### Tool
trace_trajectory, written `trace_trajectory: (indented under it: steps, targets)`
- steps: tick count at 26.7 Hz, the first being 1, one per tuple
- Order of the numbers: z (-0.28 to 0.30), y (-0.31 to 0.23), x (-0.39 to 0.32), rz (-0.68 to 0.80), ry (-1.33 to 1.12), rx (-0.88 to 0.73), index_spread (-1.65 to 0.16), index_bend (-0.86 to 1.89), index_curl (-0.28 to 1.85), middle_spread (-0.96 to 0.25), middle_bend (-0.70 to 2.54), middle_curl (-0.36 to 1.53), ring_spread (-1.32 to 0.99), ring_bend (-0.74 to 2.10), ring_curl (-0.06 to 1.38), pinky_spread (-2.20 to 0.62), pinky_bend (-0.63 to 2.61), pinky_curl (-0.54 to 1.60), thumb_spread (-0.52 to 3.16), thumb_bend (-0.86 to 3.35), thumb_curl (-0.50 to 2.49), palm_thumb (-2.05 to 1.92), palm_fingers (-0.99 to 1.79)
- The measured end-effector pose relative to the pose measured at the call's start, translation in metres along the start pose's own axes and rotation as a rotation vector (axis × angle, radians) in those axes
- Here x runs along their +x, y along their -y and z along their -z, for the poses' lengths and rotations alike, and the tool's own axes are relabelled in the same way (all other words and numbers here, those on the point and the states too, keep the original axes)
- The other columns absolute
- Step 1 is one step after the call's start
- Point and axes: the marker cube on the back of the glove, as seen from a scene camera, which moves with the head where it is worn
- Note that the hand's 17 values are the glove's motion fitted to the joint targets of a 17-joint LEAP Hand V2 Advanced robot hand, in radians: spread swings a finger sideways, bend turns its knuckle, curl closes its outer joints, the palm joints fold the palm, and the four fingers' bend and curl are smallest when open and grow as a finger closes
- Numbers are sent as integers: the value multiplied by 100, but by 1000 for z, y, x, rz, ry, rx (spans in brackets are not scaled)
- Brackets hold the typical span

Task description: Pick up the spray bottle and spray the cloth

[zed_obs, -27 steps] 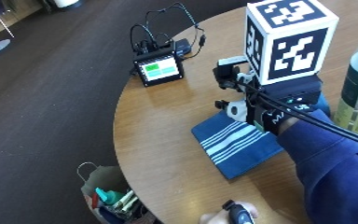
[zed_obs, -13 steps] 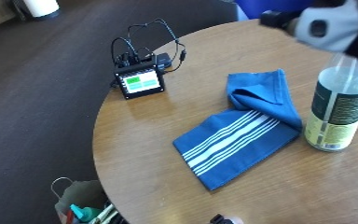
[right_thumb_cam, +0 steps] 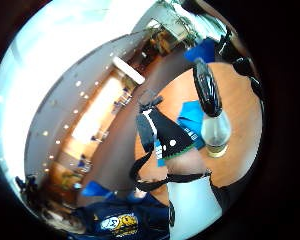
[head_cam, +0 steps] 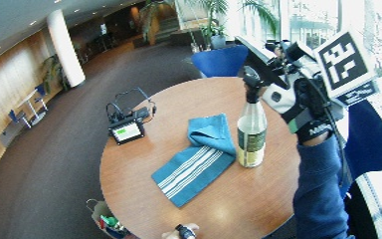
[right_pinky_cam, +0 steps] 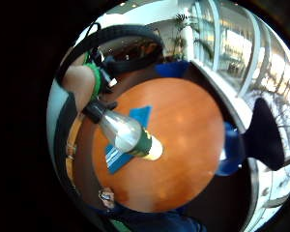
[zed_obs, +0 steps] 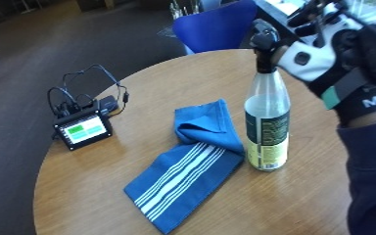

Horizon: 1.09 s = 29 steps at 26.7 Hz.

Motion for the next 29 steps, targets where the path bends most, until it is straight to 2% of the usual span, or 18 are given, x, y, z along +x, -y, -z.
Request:
trace_trajectory:
  steps: [4, 8, 14, 20, 29]
  targets:
    - [-65, 4, -4, -36, 227, -137, -38, -15, 4, -5, 47, 39, -12, 62, 40, -2, 60, 38, 108, 2, 26, 47, 56]
    - [-129, 5, -19, -92, 298, -234, -39, -17, -4, -5, 57, 42, -11, 70, 40, 6, 62, 36, 105, -1, 27, 47, 54]
    - [-183, 14, -41, -142, 425, -102, -40, -15, -6, -11, 78, 47, -17, 85, 41, -2, 64, 35, 107, 12, 35, 76, 82]
    - [-206, 21, -53, -192, 411, 53, -35, 11, 6, -16, 80, 49, -22, 82, 42, -20, 60, 34, 88, 14, 45, 91, 118]
    - [-209, 28, -49, -149, 379, 17, -32, 13, 15, -18, 81, 50, -25, 80, 44, -29, 55, 36, 73, 8, 53, 96, 128]
